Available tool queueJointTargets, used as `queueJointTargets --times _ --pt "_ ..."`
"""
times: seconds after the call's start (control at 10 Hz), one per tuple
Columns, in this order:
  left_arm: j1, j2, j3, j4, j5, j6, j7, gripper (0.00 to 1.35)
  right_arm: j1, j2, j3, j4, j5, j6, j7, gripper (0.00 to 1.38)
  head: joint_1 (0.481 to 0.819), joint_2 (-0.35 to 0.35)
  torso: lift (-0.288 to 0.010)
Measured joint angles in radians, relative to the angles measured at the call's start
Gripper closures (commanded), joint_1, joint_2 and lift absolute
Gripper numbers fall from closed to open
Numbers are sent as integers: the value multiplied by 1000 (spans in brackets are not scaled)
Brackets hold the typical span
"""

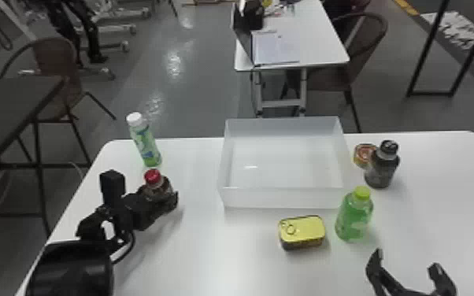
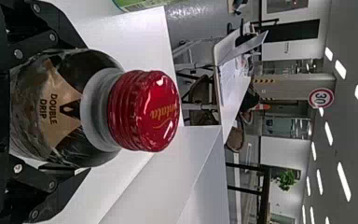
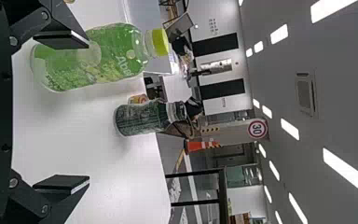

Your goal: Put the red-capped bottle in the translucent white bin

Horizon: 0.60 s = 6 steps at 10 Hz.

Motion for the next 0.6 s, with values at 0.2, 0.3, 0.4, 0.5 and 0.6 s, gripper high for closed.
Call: queueJointTargets --times 0.2,0.3,0.4,0.5,0.6 --pt "10 -7 10 -20 -13 -4 11 823 1 0 0 0 -1 0 1 254 695 160 -78" --pt "33 -17 17 -81 -17 20 36 823 1 0 0 0 -1 -1 1 254 695 166 -78" --pt "62 -31 25 -162 -12 51 52 823 1 0 0 0 -1 -1 1 254 695 171 -78" --pt "91 -47 18 -266 26 90 74 823 1 0 0 0 -2 0 1 254 695 170 -78" --pt "100 -48 -21 -342 89 120 93 823 1 0 0 0 -3 0 1 254 695 154 -78"
